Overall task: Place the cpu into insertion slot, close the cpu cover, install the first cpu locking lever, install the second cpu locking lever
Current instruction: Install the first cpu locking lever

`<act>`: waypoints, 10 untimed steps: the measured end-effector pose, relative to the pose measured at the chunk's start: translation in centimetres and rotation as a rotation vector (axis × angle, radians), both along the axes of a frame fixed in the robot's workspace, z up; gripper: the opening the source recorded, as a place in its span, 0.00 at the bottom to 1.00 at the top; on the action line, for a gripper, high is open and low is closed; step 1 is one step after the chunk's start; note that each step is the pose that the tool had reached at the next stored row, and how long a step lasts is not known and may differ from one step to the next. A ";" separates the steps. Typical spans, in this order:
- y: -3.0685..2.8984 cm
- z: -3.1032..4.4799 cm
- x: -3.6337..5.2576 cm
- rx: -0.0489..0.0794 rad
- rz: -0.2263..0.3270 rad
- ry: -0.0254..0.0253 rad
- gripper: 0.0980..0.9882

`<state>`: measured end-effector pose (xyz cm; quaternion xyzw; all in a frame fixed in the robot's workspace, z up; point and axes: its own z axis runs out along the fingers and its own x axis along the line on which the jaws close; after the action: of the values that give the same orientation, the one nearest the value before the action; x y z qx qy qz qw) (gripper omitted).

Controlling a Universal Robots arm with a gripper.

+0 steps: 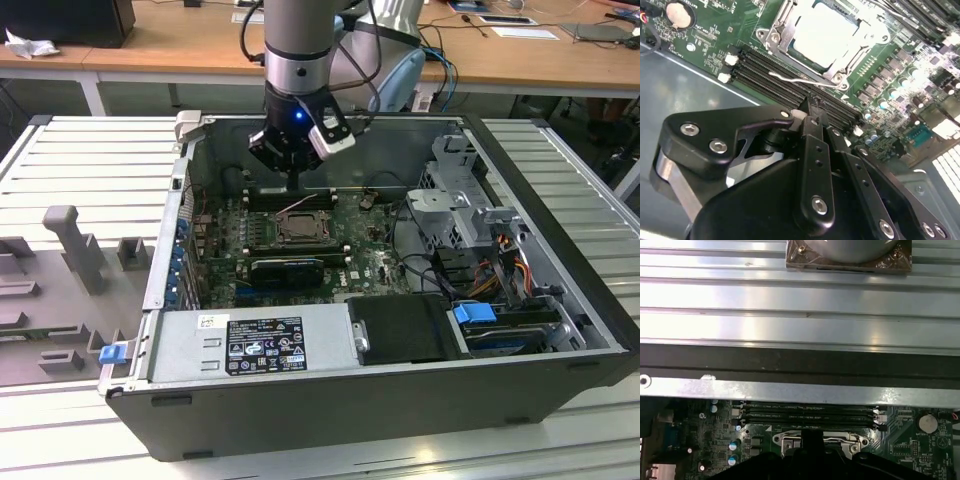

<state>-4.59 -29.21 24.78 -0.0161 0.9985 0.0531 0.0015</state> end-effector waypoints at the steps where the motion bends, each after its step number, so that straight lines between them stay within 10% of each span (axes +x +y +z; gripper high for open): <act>1: 0.00 -0.39 0.16 0.000 0.000 -0.0001 0.01; 10: 0.12 -1.79 0.85 0.005 0.003 -0.0001 0.01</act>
<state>-3.74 -29.10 22.99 -0.0178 0.9983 0.0558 0.0015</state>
